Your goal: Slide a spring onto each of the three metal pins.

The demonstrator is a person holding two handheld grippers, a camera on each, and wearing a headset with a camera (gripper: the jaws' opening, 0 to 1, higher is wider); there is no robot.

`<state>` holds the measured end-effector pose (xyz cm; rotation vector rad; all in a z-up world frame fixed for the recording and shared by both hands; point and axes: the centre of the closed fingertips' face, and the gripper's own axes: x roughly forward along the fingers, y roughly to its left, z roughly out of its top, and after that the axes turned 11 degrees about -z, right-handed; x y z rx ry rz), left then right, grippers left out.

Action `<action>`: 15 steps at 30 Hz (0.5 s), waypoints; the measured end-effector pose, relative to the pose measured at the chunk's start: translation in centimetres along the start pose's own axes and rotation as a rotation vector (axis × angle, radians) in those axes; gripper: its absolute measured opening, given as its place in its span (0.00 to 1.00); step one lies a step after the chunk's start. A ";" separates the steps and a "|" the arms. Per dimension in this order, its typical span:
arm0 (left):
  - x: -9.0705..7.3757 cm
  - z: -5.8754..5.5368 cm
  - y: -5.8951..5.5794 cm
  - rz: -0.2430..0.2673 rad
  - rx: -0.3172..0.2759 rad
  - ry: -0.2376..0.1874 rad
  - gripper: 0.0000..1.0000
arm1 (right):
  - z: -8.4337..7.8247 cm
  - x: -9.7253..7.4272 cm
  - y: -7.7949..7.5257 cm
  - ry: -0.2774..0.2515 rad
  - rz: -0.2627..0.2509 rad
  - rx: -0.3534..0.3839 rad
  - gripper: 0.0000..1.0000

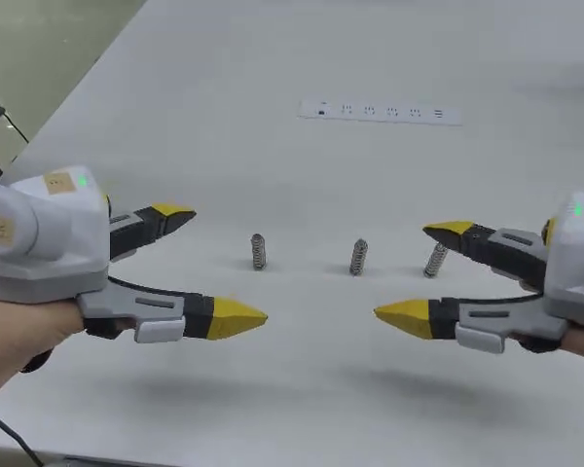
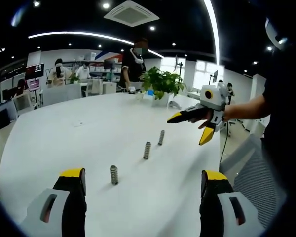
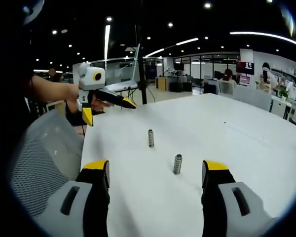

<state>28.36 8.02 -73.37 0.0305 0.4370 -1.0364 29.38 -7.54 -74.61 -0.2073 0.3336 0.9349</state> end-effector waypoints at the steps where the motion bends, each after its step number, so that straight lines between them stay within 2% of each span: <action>1: 0.0 0.0 0.0 0.000 0.000 0.001 0.94 | -0.5 -0.4 -0.2 0.012 -0.012 0.003 0.80; 6: -0.2 -0.3 0.0 0.006 0.004 0.016 0.95 | -2.1 -1.9 -0.9 0.033 -0.040 0.043 0.84; 9: -0.3 -0.6 0.2 0.015 0.014 0.032 0.97 | -2.5 -2.4 -1.4 0.030 -0.067 0.062 0.90; 12: -0.4 -0.4 0.1 0.017 0.008 0.016 0.98 | -2.5 -2.6 -1.7 0.022 -0.084 0.088 0.97; 15: -0.5 -0.6 0.1 0.019 0.007 0.019 0.98 | -2.5 -2.6 -1.7 0.019 -0.090 0.084 0.99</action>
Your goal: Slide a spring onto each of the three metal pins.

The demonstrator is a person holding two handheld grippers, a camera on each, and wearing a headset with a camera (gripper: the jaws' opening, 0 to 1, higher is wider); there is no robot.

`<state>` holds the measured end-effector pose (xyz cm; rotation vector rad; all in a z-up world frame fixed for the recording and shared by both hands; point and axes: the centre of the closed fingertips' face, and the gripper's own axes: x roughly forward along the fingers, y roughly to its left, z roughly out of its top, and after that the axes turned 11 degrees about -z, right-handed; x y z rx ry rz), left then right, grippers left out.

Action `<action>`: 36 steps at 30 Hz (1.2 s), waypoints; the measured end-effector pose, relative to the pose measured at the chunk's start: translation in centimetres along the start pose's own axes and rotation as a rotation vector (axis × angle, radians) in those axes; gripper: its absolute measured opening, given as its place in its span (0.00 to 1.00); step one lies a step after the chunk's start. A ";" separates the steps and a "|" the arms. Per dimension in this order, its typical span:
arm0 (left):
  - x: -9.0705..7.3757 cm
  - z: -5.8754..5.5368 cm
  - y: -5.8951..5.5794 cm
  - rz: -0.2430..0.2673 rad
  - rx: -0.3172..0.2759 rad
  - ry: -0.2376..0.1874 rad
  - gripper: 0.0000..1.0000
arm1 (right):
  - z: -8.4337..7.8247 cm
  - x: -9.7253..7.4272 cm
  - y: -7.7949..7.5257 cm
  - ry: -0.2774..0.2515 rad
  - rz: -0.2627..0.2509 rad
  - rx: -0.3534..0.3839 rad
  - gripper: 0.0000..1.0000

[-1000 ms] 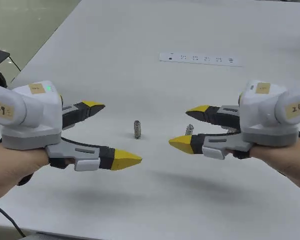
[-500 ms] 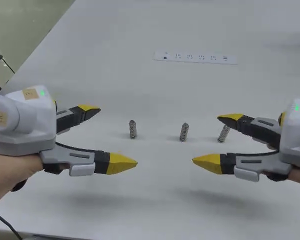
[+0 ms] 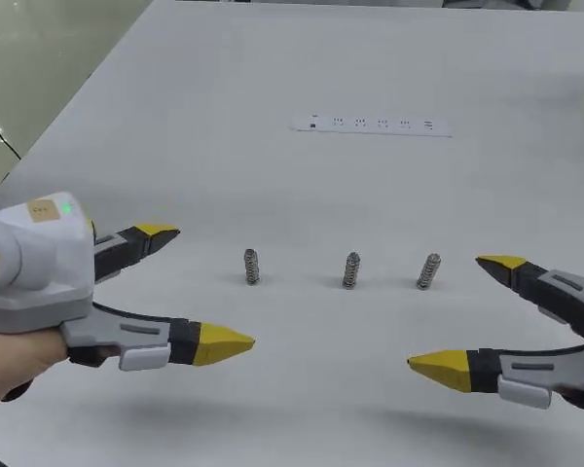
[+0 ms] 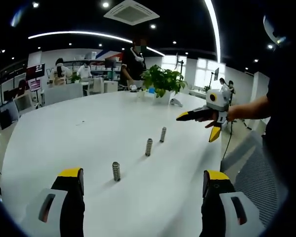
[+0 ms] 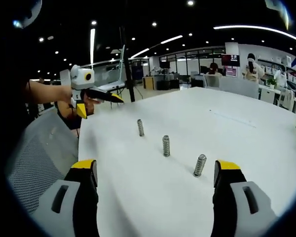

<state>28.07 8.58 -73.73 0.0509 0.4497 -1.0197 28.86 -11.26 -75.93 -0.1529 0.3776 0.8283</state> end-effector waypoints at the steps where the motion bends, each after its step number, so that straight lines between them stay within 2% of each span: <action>1: 0.0 0.0 0.0 -0.001 -0.002 -0.001 0.98 | 0.0 0.0 0.0 0.004 0.000 -0.010 0.99; 13: -0.9 -0.6 -0.1 0.014 -0.014 0.000 0.98 | 0.9 0.0 -1.0 -0.010 -0.019 -0.008 0.99; 20: -1.0 -1.1 0.0 0.019 -0.012 0.017 0.98 | 0.1 -0.5 -1.7 0.004 -0.040 0.001 0.99; 28: -0.7 -1.0 -0.1 0.011 -0.005 0.020 0.98 | -0.5 -1.0 -1.7 0.017 -0.046 0.000 0.99; 36: -0.9 -1.4 -0.1 0.015 -0.008 0.031 0.98 | -0.2 -1.0 -2.3 0.007 -0.067 0.017 0.99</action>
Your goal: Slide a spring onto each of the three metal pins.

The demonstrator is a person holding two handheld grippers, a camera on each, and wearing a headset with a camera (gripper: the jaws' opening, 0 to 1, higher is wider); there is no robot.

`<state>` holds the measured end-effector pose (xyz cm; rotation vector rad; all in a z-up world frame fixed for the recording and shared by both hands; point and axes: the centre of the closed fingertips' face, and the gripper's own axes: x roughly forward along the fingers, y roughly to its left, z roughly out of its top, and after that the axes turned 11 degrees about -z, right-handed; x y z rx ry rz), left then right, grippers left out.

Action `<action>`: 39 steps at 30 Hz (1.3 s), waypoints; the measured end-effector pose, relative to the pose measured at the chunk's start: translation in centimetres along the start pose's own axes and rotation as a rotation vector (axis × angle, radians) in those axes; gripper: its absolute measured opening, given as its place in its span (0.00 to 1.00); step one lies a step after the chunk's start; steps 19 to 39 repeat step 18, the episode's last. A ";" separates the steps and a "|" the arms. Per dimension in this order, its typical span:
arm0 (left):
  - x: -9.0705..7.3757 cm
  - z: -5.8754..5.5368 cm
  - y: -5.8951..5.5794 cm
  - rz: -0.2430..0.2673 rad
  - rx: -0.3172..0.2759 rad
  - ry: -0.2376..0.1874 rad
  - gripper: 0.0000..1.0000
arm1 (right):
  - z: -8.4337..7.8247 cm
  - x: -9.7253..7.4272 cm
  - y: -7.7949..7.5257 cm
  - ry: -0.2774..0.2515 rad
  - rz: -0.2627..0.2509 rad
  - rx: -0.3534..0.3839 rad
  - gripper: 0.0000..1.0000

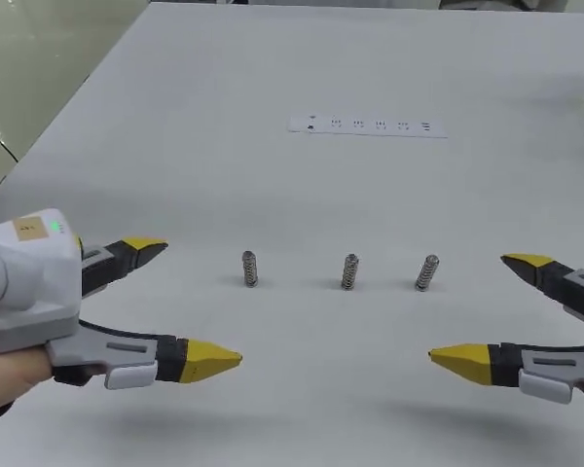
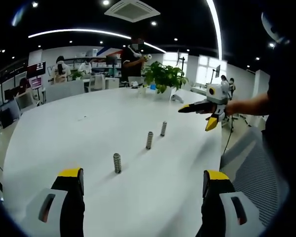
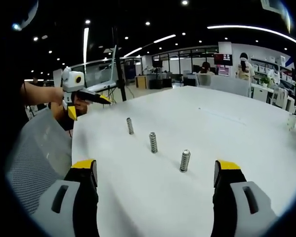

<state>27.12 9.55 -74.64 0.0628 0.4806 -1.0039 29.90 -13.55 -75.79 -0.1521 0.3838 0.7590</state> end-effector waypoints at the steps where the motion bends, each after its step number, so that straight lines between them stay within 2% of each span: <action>1: 0.0 0.0 0.0 0.002 -0.001 0.000 0.98 | 0.1 0.0 0.1 -0.001 0.002 0.001 0.99; 12: 0.1 0.1 -0.3 0.007 -0.010 -0.019 0.98 | 0.2 0.1 0.1 0.001 0.004 -0.005 0.99; 18: 0.2 0.0 -0.4 0.003 -0.009 -0.014 0.98 | -0.2 -0.2 0.3 0.008 0.000 -0.003 0.99; 39: 0.2 0.0 -0.4 0.003 -0.009 -0.014 0.98 | -0.2 -0.2 0.3 0.008 0.000 -0.003 0.99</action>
